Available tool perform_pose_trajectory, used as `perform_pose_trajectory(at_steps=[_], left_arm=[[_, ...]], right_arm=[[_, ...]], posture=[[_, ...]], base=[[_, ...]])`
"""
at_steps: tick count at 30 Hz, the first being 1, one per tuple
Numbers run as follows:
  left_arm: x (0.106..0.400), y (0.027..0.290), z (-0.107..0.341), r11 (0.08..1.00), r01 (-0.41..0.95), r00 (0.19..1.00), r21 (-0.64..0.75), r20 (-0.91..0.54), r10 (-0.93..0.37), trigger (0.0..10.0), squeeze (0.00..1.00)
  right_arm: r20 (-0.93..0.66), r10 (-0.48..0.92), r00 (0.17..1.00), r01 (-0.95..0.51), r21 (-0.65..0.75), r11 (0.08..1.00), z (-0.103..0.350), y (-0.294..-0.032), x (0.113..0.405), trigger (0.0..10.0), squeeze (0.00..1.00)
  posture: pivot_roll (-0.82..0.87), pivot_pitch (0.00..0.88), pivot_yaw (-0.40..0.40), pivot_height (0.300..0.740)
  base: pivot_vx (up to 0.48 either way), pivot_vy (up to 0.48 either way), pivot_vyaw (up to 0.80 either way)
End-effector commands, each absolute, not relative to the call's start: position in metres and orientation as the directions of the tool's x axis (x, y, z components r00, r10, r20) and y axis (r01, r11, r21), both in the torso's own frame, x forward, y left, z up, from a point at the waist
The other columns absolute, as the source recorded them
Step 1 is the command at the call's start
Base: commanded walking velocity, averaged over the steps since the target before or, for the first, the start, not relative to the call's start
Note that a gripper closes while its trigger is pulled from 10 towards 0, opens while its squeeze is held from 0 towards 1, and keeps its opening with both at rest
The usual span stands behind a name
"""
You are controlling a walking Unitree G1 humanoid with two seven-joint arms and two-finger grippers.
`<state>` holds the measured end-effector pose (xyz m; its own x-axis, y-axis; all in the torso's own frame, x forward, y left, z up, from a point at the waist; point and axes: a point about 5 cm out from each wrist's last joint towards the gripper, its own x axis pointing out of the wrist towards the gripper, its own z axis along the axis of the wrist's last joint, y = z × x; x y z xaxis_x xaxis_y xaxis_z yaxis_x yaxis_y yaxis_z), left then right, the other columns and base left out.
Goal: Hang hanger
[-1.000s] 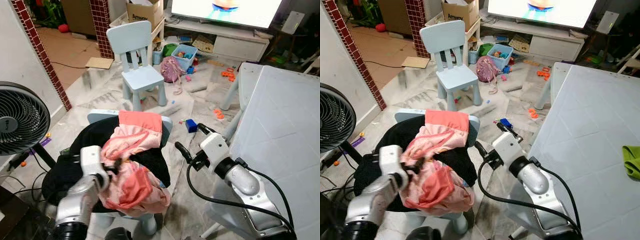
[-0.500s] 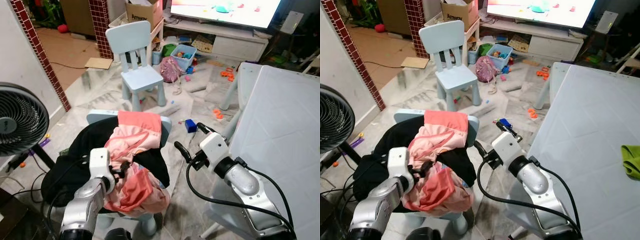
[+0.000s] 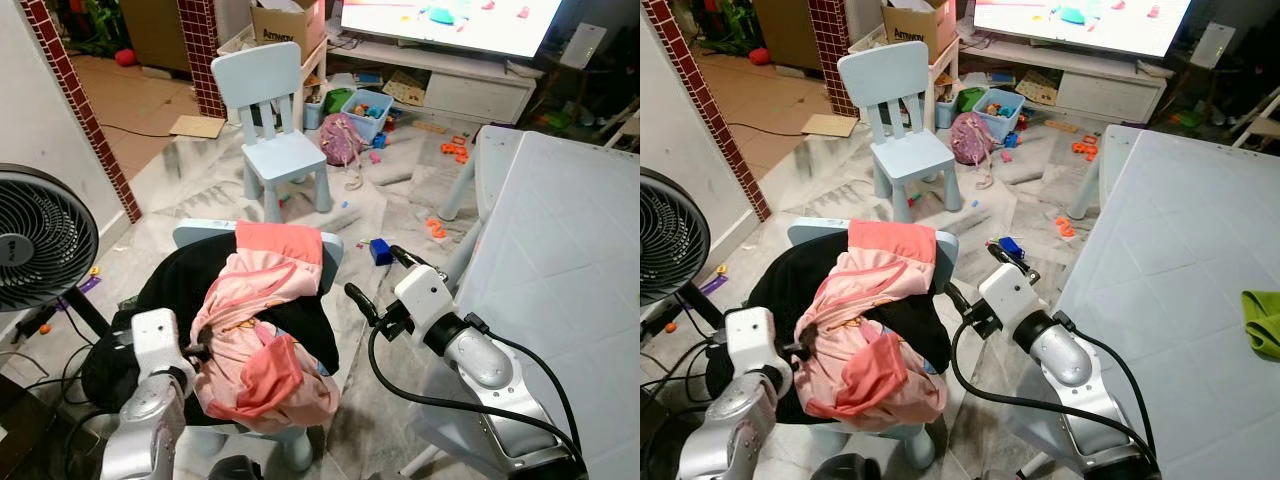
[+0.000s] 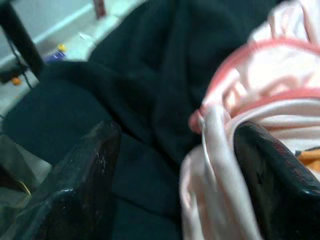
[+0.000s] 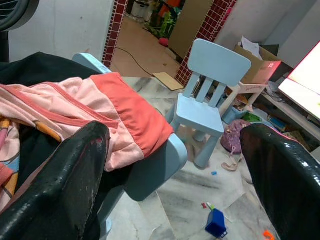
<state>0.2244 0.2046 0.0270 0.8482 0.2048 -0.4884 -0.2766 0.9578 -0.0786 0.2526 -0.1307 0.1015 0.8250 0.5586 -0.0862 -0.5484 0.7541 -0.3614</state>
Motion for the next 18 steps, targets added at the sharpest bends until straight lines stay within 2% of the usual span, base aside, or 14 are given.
perform_pose_trajectory(at_steps=[1,4,11,15,18], left_arm=[[0.23,0.211,0.038,0.952,-0.297,0.871,-0.075,-0.431,0.237,10.0,0.0],[0.234,0.216,0.042,0.943,-0.323,0.879,-0.078,-0.395,0.268,10.0,0.0],[0.235,0.219,0.034,0.936,-0.343,0.852,-0.079,-0.444,0.275,10.0,0.0],[0.242,0.213,0.022,0.928,-0.323,0.832,-0.187,-0.524,0.184,10.0,0.0],[0.248,0.212,0.023,0.935,-0.301,0.842,-0.186,-0.513,0.169,10.0,0.0]], right_arm=[[-0.088,0.561,0.823,-0.55,-0.371,0.748,0.101,-0.131,0.254,10.0,0.0],[-0.089,0.564,0.821,-0.553,-0.373,0.745,0.1,-0.13,0.253,10.0,0.0],[-0.088,0.565,0.82,-0.553,-0.376,0.744,0.1,-0.13,0.253,10.0,0.0],[-0.088,0.567,0.819,-0.555,-0.376,0.742,0.1,-0.13,0.253,10.0,0.0],[-0.088,0.569,0.818,-0.556,-0.377,0.741,0.1,-0.13,0.253,10.0,0.0]], posture=[[0.01,0.0,-0.031,0.74],[0.01,0.0,-0.031,0.74],[0.01,0.0,-0.034,0.74],[0.01,0.0,-0.034,0.74],[0.0,0.0,-0.037,0.74]], base=[[0.0,0.0,0.0],[0.0,0.0,0.0],[0.0,0.0,0.0],[0.0,0.0,0.0],[0.0,0.0,0.0]])
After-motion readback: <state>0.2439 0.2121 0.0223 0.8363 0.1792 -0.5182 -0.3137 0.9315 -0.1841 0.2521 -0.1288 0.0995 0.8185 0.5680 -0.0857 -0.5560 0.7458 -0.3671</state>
